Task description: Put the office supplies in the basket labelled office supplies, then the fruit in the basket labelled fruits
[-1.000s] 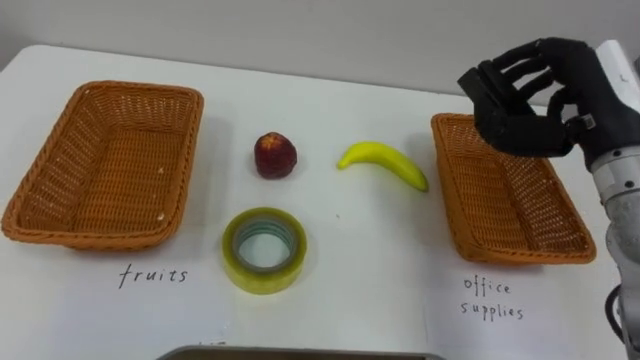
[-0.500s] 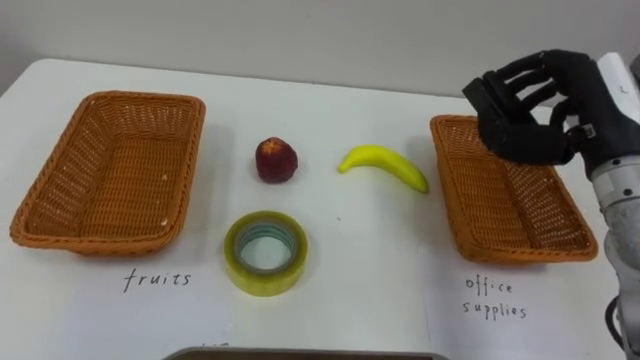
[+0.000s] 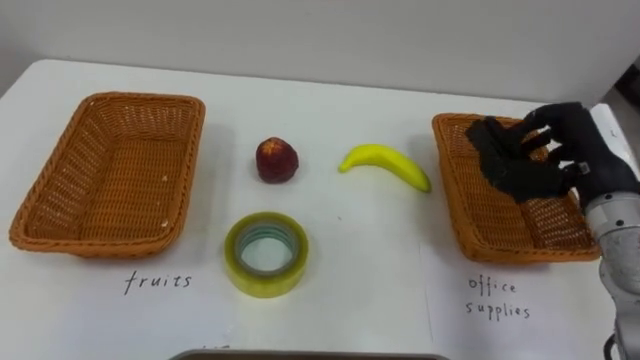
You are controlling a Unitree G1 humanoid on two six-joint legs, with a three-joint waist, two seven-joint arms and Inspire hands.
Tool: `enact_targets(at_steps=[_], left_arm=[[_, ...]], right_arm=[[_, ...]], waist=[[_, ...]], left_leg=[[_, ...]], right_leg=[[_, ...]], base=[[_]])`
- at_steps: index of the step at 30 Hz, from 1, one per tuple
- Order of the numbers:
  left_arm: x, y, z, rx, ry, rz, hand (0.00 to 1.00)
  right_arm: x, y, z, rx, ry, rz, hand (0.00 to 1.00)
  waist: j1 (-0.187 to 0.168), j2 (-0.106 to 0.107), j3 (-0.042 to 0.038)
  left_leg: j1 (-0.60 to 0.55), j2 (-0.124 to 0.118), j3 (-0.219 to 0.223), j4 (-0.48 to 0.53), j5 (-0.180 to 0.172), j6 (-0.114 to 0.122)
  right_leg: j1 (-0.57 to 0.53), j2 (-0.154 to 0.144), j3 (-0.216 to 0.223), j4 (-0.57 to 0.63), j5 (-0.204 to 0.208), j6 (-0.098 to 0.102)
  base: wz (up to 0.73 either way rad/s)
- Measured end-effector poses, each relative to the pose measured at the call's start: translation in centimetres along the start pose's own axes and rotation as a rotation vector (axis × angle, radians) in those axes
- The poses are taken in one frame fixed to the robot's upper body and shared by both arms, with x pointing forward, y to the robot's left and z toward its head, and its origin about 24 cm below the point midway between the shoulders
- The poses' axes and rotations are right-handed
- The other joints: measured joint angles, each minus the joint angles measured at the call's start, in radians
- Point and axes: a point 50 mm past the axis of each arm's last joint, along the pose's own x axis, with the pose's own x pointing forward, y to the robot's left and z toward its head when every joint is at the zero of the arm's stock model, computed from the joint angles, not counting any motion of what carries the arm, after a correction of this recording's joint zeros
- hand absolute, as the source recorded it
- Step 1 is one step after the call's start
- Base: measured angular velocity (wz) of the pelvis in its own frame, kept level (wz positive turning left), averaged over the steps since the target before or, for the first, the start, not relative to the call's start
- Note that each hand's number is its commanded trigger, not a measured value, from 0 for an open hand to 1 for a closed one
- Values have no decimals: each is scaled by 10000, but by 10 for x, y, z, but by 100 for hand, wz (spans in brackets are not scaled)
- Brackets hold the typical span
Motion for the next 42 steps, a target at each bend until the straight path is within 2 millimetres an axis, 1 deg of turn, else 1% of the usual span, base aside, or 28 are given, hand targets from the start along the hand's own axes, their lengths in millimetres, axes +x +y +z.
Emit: enact_targets(at_steps=[3,6,12,13,14,15,16,17,23,27,32,36,42], left_arm=[[0,0,0,1,5,-98,0],[0,0,1,-1,61,-249,0],[0,-1,2,1,63,-300,0],[0,-1,2,1,55,-322,0],[0,-1,2,2,50,-342,0],[0,0,2,4,32,-391,0],[0,0,3,4,23,-417,0],[0,0,3,5,21,-423,0],[0,0,3,4,6,-425,0],[0,0,4,-3,-1,-422,0],[1,0,4,-2,3,-423,0],[1,0,5,29,-22,-430,0],[1,0,5,32,-41,-430,0]], right_arm=[[0,3,-7,-4,297,209,100],[-1,4,-8,-39,373,348,100],[-1,6,-8,-22,398,750,100],[-1,7,-8,-51,414,848,79],[-1,7,-8,-79,422,899,64],[-1,8,-8,-134,441,1003,56],[-1,8,-9,-201,461,1103,32],[-1,8,-9,-245,475,1143,0],[-1,9,-9,-350,556,1427,0],[0,8,-7,-947,565,1435,0],[0,8,-7,-1176,601,1432,0],[0,8,-8,-1443,651,1551,0],[0,8,-8,-1500,664,1596,0]], waist=[[4,10,-1],[-9,-15,-10],[12,-147,-80],[7,-158,-80],[5,-160,-79],[2,-163,-75],[-2,-164,-75],[-3,-164,-75],[-3,-172,-68],[-13,-192,-57],[-20,-210,-26],[-20,-205,15],[-16,-217,12]], left_leg=[[-19,7,4,13,1,-2],[-47,-1,12,18,0,-1],[-55,-9,20,25,1,0],[-54,-11,20,29,1,0],[-54,-11,20,31,1,0],[-57,-13,20,31,1,0],[-63,-14,20,32,1,1],[-64,-15,20,32,1,0],[-115,-14,19,33,1,0],[-140,-15,15,63,1,1],[-142,-15,14,72,1,1],[-151,-17,15,83,1,1],[-162,-18,15,80,1,1]], right_leg=[[-81,0,0,86,-2,0],[-94,-12,-1,115,-8,6],[-77,-16,0,86,-10,9],[-69,-18,1,81,-10,9],[-66,-18,2,76,-10,9],[-62,-19,4,61,-10,9],[-53,-18,5,30,-10,9],[-44,-17,5,7,-9,9],[-68,-13,10,-44,-9,9],[-93,-17,2,-47,-9,9],[-91,-19,1,-41,-8,8],[-95,-28,4,-36,-9,9],[-164,-22,8,-41,-9,9]], base=[[0],[0],[0],[0],[0],[0],[0],[0],[0],[0],[0],[0],[0]])
